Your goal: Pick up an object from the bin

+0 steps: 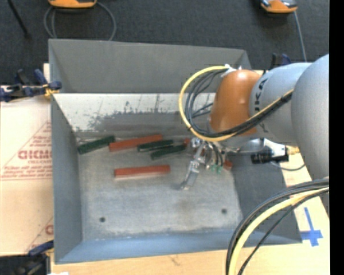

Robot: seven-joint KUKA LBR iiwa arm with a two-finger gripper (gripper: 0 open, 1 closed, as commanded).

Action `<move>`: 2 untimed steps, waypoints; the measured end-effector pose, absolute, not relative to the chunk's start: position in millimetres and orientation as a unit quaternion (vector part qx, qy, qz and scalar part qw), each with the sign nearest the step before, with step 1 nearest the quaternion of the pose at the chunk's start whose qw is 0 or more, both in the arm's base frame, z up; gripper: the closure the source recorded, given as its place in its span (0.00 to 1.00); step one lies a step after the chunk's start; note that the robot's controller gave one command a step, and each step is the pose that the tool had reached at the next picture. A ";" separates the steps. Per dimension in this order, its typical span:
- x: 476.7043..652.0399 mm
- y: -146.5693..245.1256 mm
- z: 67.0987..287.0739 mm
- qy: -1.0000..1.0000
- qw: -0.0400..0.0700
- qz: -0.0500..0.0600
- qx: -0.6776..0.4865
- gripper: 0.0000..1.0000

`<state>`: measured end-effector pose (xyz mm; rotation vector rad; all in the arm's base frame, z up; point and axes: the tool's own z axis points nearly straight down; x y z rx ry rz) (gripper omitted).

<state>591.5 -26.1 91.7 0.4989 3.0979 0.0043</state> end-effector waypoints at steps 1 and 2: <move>600.0 65.7 73.2 0.996 0.003 0.001 0.085 0.00; 603.3 63.6 77.5 0.996 0.009 0.001 0.084 1.00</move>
Offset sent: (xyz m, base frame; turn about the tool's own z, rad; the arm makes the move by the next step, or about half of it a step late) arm 0.0067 0.0905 -0.0198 -0.1413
